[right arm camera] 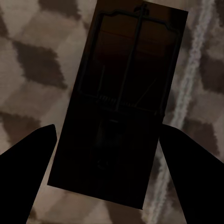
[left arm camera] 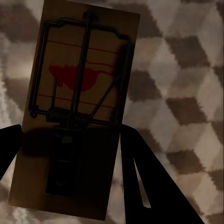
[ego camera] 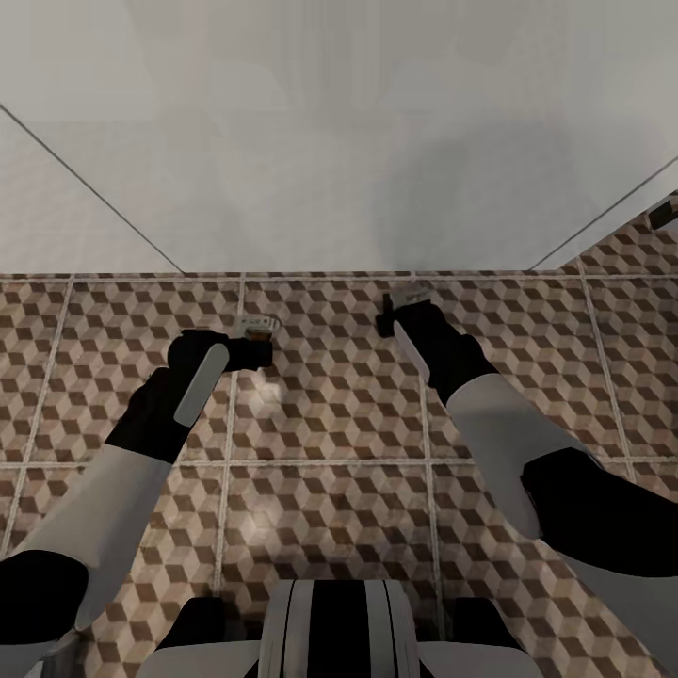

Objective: Take the four mousetraps from the cabinet in the bathroom and place them on the bathroom floor. Make sure all four end up on the same floor surface, and ensure that at least two of them are either under or directly next to the same bathroom sink.

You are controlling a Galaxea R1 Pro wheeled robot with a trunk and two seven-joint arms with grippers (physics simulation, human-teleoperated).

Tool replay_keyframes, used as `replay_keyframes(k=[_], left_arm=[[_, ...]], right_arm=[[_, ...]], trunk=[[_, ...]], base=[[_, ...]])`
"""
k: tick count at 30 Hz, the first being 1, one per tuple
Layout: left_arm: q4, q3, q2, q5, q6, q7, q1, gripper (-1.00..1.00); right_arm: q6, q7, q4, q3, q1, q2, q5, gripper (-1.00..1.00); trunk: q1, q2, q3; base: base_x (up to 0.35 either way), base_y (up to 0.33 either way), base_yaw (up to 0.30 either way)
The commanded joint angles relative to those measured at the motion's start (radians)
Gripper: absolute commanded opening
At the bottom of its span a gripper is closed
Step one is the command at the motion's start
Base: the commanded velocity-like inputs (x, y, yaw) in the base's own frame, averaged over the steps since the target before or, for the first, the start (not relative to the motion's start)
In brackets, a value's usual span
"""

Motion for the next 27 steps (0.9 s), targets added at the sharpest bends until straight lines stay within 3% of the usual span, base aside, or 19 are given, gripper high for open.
replay_keyframes(k=[1,7,10,15,27], left_arm=[[0.005,-0.004,-0.002,0.007,-0.006,0.01,0.0,-1.0],[0.203,-0.002,-0.069,0.004,-0.07,0.008,0.003,-1.0],[0.259,-0.001,-0.085,0.003,-0.117,0.008,0.002,-1.0],[0.29,0.0,-0.096,0.002,-0.176,0.009,-0.001,-1.0],[0.32,0.001,-0.103,0.001,-0.189,0.009,-0.036,-1.0]], right_arm=[[0.005,-0.006,-0.001,0.004,-0.001,0.0,-0.005,-1.0],[-0.037,-0.005,-0.002,0.004,-0.001,0.012,-0.007,-1.0],[-0.044,-0.004,-0.003,0.004,0.0,0.017,-0.007,-1.0],[-0.047,-0.003,-0.003,0.005,0.0,0.019,-0.007,-1.0],[-0.07,0.039,-0.001,0.008,0.0,0.021,-0.007,-1.0]], trunk=[[0.0,0.0,-0.001],[0.0,0.0,-0.001],[0.0,0.0,-0.001],[0.0,0.0,-0.001],[0.0,0.0,-0.001]], base=[[0.0,0.0,0.0],[0.0,0.0,0.0],[0.0,0.0,0.0],[0.0,0.0,0.0],[0.0,0.0,0.0]])
